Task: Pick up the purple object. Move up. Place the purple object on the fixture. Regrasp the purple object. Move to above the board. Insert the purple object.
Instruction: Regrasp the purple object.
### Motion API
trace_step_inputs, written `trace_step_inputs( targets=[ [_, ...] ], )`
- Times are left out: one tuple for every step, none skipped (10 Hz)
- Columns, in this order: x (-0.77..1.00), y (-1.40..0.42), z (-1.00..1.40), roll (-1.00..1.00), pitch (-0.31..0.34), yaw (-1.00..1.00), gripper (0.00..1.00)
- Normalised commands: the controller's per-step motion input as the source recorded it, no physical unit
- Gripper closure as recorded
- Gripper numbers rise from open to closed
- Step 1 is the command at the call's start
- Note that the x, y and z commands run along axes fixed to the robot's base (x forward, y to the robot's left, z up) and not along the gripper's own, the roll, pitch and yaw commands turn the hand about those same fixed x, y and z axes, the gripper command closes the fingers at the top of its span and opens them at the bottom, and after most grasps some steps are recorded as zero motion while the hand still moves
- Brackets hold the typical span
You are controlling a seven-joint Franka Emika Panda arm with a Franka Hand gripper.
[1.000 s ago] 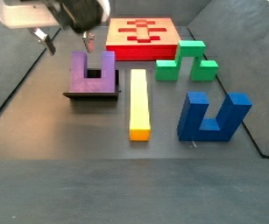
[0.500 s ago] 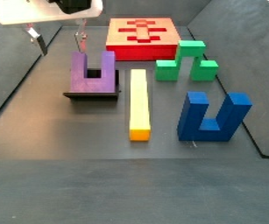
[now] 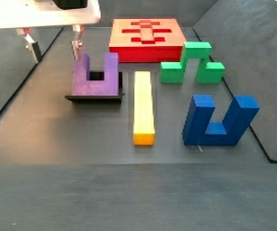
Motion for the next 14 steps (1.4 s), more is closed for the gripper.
trace_step_inputs(
  targets=[
    [0.00,0.11,0.00,0.73,-0.137,-0.05,0.00],
    [0.00,0.11,0.00,0.75,-0.149,-0.07,0.00],
    [0.00,0.07,-0.02,0.75,-0.180,-0.07,0.00],
    [0.00,0.01,-0.14,0.77,-0.203,-0.06,0.00],
    [-0.10,0.00,-0.11,0.82,-0.106,0.00,0.00],
    [-0.27,0.00,0.00,0.95,0.011,0.00,0.00],
    [-0.24,-0.13,0.04,0.98,0.140,0.03,0.00],
    [-0.01,-0.25,0.03,0.97,0.106,0.09,0.00],
    [0.00,-0.32,0.00,0.81,0.054,0.07,0.00],
    [0.00,-0.32,0.00,0.65,0.000,0.02,0.00],
    [0.00,-0.34,0.00,0.65,0.000,0.01,0.00],
    [0.00,-0.32,0.00,0.69,0.006,0.02,0.00],
    [-0.11,-0.19,0.00,0.59,0.100,0.00,0.00],
    [0.00,-0.13,0.00,0.38,0.094,0.00,0.00]
  ],
)
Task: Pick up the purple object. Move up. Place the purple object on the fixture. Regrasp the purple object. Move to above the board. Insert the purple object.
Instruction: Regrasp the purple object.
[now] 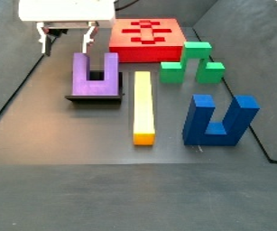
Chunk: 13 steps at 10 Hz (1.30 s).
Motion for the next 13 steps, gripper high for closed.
trace_step_inputs(
  targets=[
    [-0.01,-0.11,-0.04,0.32,0.014,0.00,0.00],
    [0.00,-0.10,-0.01,0.26,0.000,0.00,0.00],
    [0.00,-0.09,-0.08,0.13,0.000,0.00,0.00],
    [-0.04,-0.17,-0.13,0.12,0.000,0.05,0.00],
    [-0.01,-0.10,-0.12,0.00,-0.026,0.13,0.00],
    [0.00,-0.03,-0.15,0.00,-0.029,0.13,0.00],
    [0.00,0.00,-0.20,-0.01,-0.054,0.12,0.00],
    [0.00,0.00,-0.23,0.00,-0.074,0.13,0.00],
    [0.00,0.00,-0.26,0.00,-0.066,0.13,0.00],
    [0.00,0.00,-0.25,0.00,-0.066,0.13,0.00],
    [0.00,-0.02,-0.25,0.00,-0.077,0.13,0.00],
    [0.00,-0.01,-0.24,0.00,-0.077,0.13,0.00],
    [0.00,0.00,-0.22,-0.01,-0.091,0.13,0.00]
  ],
)
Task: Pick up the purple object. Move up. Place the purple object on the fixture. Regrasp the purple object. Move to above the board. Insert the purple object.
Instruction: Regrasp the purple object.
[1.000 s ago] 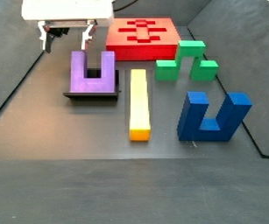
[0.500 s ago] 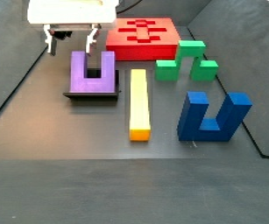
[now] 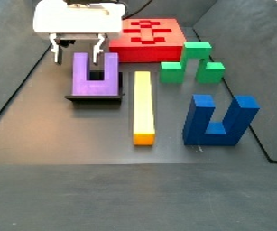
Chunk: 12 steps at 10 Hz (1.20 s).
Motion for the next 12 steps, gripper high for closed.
trace_step_inputs(
  targets=[
    [0.00,-0.01,-0.21,-0.01,-0.094,0.13,0.00],
    [0.00,-0.02,-0.21,0.00,-0.089,0.12,0.00],
    [0.00,-0.04,-0.19,0.00,-0.074,0.12,0.00],
    [0.00,-0.04,-0.18,0.00,-0.069,0.11,0.00],
    [0.00,-0.04,-0.07,0.00,0.000,0.09,0.00],
    [0.00,0.00,0.00,0.00,0.000,0.00,0.00],
    [0.00,0.00,0.00,0.00,0.000,0.00,1.00],
    [0.00,0.00,0.00,0.00,0.000,0.00,1.00],
    [0.00,0.00,0.00,0.00,0.000,0.00,1.00],
    [0.00,0.00,0.00,0.00,0.000,0.00,1.00],
    [0.00,0.00,0.00,0.00,0.000,0.00,1.00],
    [0.00,0.00,0.00,0.00,0.000,0.00,1.00]
  ],
)
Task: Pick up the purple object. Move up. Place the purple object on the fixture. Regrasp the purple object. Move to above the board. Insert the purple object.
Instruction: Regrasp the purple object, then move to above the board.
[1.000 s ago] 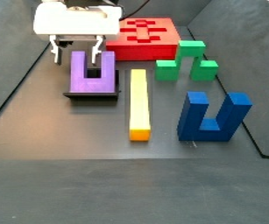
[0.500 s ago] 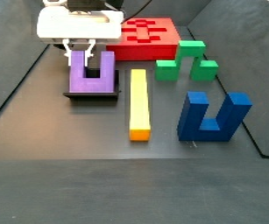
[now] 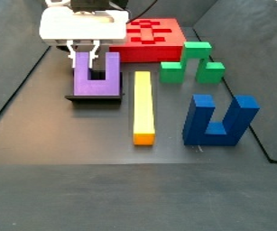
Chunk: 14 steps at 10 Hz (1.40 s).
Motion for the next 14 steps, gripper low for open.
trace_step_inputs(
  targets=[
    [0.00,0.00,0.00,0.00,0.000,0.00,1.00],
    [0.00,0.00,0.00,0.00,0.000,0.00,1.00],
    [0.00,0.00,0.00,0.00,0.000,0.00,1.00],
    [0.00,0.00,0.00,0.00,0.000,0.00,1.00],
    [0.00,0.00,0.00,0.00,0.000,0.00,1.00],
    [0.00,0.00,0.00,0.00,0.000,0.00,1.00],
    [0.00,0.00,0.00,0.00,0.000,0.00,1.00],
    [0.00,0.00,0.00,0.00,0.000,0.00,1.00],
    [0.00,0.00,0.00,0.00,0.000,0.00,1.00],
    [0.00,0.00,0.00,0.00,0.000,0.00,1.00],
    [0.00,0.00,1.40,0.00,0.000,0.00,1.00],
    [0.01,0.01,1.40,-0.01,0.000,-0.05,1.00],
    [-0.01,0.02,1.40,-0.07,0.004,-0.07,1.00],
    [0.00,0.03,1.40,-0.05,0.023,-0.05,1.00]
  ],
)
